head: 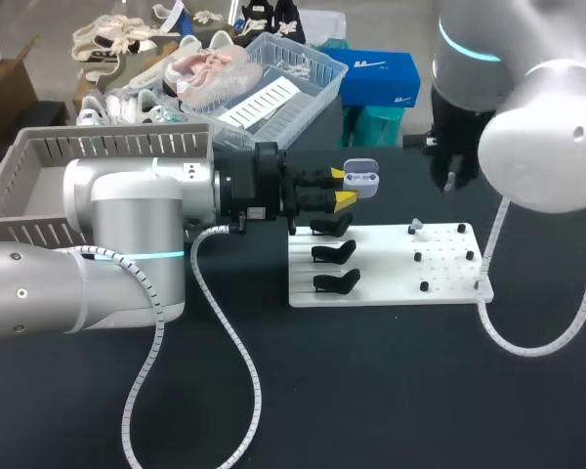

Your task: Pick up each earbud case from the left stands, insert the matching earbuds, close the lid, and place the case in the box.

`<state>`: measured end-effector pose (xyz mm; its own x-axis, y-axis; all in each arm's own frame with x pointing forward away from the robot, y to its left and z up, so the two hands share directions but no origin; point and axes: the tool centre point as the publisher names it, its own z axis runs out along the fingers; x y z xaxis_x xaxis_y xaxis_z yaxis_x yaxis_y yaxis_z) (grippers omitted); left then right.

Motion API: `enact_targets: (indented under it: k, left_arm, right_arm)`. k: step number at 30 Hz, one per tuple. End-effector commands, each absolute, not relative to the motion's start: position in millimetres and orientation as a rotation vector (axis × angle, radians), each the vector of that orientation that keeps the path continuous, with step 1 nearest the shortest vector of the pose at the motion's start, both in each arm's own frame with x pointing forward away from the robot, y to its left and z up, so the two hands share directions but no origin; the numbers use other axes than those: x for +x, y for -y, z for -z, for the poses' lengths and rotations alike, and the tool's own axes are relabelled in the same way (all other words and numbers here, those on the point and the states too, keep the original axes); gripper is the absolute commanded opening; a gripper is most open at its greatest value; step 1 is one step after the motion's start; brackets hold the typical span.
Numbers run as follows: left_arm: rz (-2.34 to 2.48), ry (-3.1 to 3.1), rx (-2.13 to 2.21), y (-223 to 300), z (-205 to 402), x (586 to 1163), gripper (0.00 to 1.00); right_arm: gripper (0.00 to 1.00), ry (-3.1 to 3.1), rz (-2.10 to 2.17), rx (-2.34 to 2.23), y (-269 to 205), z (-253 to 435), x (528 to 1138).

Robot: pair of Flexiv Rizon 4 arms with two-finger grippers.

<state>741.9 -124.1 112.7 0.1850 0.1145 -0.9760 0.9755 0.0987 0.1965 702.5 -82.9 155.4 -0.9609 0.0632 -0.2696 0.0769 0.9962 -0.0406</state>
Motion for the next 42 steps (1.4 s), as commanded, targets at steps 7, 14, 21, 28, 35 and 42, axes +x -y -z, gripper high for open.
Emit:
enact_targets:
  k: [7,14,21,28,35,42]
  left_arm:
    - [0.933,-1.189,1.284,124.3,-112.1,741.5,0.0]
    - [0.933,-1.189,1.284,124.3,-112.1,741.5,0.0]
    - [0.933,-1.189,1.284,124.3,-112.1,741.5,0.0]
    - [0.933,-1.189,1.284,124.3,-112.1,741.5,0.0]
    - [0.933,-1.189,1.284,124.3,-112.1,741.5,0.0]
    - [0.933,-1.189,1.284,124.3,-112.1,741.5,0.0]
  right_arm:
    - [0.0,-2.871,0.123,0.366,54.7,-181.6,684.4]
    - [0.0,-2.837,0.045,0.538,40.8,-190.9,674.9]
    - [0.0,-2.812,0.039,0.706,29.5,-200.5,672.8]
    - [0.0,-2.79,0.052,0.761,19.5,-205.1,682.2]
    - [0.0,-2.76,0.05,0.795,11.6,-210.4,696.1]
    - [0.0,-2.769,0.058,0.818,0.8,-206.5,710.2]
